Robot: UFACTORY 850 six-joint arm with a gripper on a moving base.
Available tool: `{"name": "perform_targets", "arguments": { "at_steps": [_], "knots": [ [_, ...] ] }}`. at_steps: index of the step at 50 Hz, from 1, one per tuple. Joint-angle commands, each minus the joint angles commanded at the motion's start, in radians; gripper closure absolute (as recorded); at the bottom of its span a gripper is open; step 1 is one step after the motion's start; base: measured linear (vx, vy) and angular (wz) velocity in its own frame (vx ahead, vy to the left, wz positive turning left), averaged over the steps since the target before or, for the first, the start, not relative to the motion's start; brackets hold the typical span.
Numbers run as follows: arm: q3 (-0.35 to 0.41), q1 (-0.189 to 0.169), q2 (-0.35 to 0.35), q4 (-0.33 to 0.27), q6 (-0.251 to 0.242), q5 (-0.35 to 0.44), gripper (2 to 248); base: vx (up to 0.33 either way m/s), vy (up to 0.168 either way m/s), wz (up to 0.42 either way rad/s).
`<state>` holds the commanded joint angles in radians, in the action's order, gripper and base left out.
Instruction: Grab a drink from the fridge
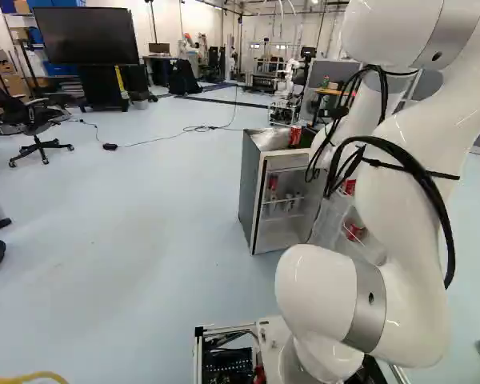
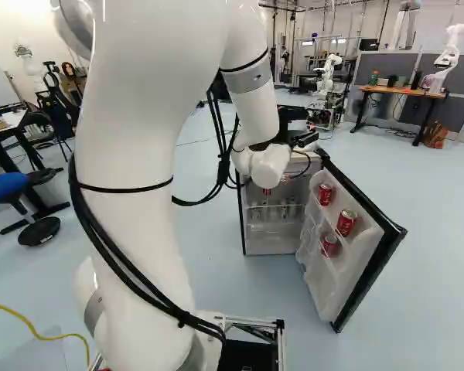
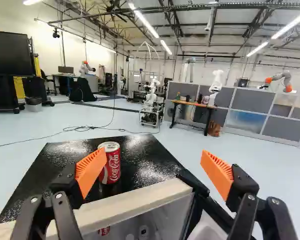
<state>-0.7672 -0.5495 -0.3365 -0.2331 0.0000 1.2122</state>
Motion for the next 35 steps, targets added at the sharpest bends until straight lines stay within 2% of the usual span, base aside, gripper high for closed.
{"name": "perform_targets", "arguments": {
  "at_steps": [35],
  "knots": [
    [-0.062,-0.098,0.021,0.0,0.0,-0.162,3,0.0,0.0,0.0]
  ]
}}
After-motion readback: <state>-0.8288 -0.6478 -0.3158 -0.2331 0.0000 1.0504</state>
